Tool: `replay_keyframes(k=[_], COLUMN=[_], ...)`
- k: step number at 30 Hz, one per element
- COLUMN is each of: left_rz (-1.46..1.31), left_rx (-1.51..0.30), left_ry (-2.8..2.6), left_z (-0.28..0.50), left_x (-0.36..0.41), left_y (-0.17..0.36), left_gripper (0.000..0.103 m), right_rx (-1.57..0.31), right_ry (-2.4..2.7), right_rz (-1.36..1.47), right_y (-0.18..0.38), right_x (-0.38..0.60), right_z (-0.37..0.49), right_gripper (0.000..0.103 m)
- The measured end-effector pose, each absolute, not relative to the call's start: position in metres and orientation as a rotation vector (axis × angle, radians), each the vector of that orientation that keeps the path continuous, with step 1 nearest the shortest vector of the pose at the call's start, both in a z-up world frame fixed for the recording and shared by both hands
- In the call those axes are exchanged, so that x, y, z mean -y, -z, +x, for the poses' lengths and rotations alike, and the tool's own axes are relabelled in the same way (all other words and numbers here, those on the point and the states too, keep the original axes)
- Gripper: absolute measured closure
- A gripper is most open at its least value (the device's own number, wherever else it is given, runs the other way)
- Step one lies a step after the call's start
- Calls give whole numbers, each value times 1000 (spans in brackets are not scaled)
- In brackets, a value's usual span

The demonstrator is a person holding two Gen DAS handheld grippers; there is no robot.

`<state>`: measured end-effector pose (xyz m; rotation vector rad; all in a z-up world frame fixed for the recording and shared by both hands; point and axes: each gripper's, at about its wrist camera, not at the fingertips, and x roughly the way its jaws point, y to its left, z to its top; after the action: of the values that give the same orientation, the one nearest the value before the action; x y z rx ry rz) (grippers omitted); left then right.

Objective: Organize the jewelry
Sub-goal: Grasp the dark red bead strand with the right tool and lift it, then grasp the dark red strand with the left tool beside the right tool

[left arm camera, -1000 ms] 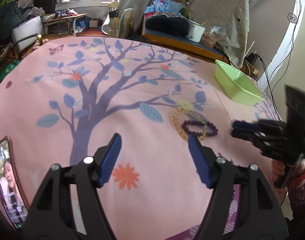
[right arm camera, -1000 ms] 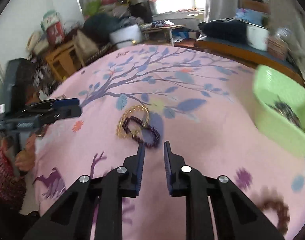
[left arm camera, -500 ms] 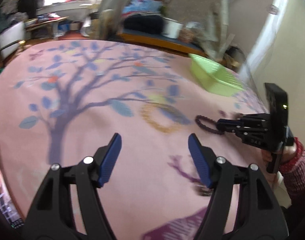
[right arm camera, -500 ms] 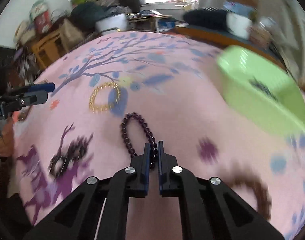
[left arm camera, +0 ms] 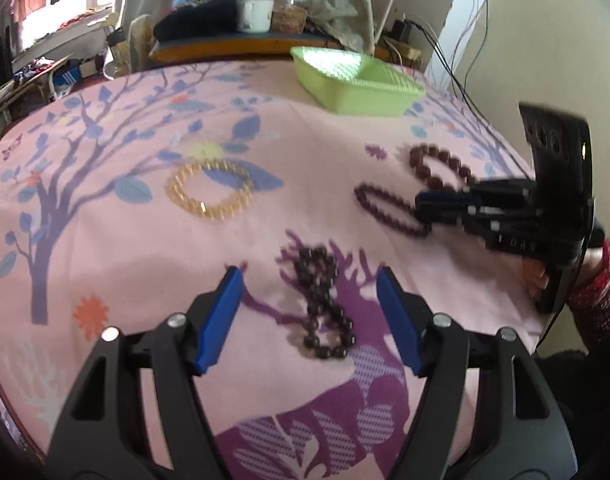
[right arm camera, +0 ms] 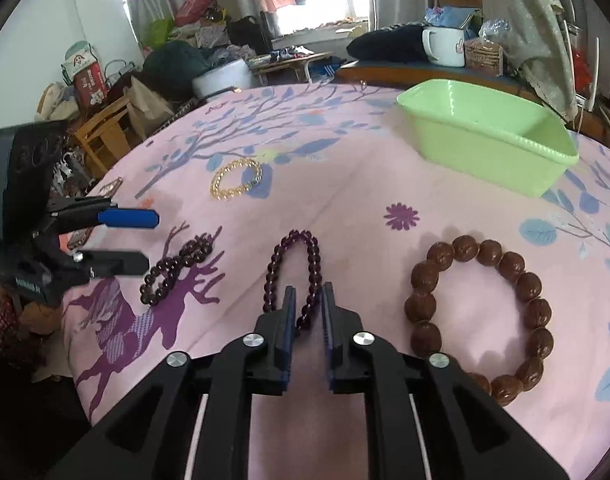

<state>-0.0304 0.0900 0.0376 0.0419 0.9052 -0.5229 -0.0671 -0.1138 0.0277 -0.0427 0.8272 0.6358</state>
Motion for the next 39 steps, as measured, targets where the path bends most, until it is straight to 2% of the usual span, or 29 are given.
replay_keyframes(k=[6, 11, 15, 18, 22, 33, 39], left_rz=[37, 111, 166, 249, 237, 165, 157], left_rx=[-898, -950, -1011, -956, -928, -918, -917], left_ry=[561, 599, 594, 584, 574, 565, 565], left_z=[2, 25, 31, 18, 12, 11, 10], left_x=[-63, -18, 2, 13, 11, 4, 3], left_y=[-52, -37, -15, -8, -5, -5, -5], left_gripper=[37, 50, 70, 72, 85, 87, 87], right_rx=[-825, -841, -826, -825, -809, -811, -804], right_ry=[-594, -577, -566, -563, -544, -546, -584], right_rz=[-69, -72, -132, -174, -246, -238, -258], right_y=[-25, -24, -22, -22, -20, -21, -21], right_x=[115, 118, 113, 108, 100, 101, 95], right_z=[-67, -67, -67, -64, -69, -66, -72], right_gripper=[102, 102, 102, 102, 100, 100, 103])
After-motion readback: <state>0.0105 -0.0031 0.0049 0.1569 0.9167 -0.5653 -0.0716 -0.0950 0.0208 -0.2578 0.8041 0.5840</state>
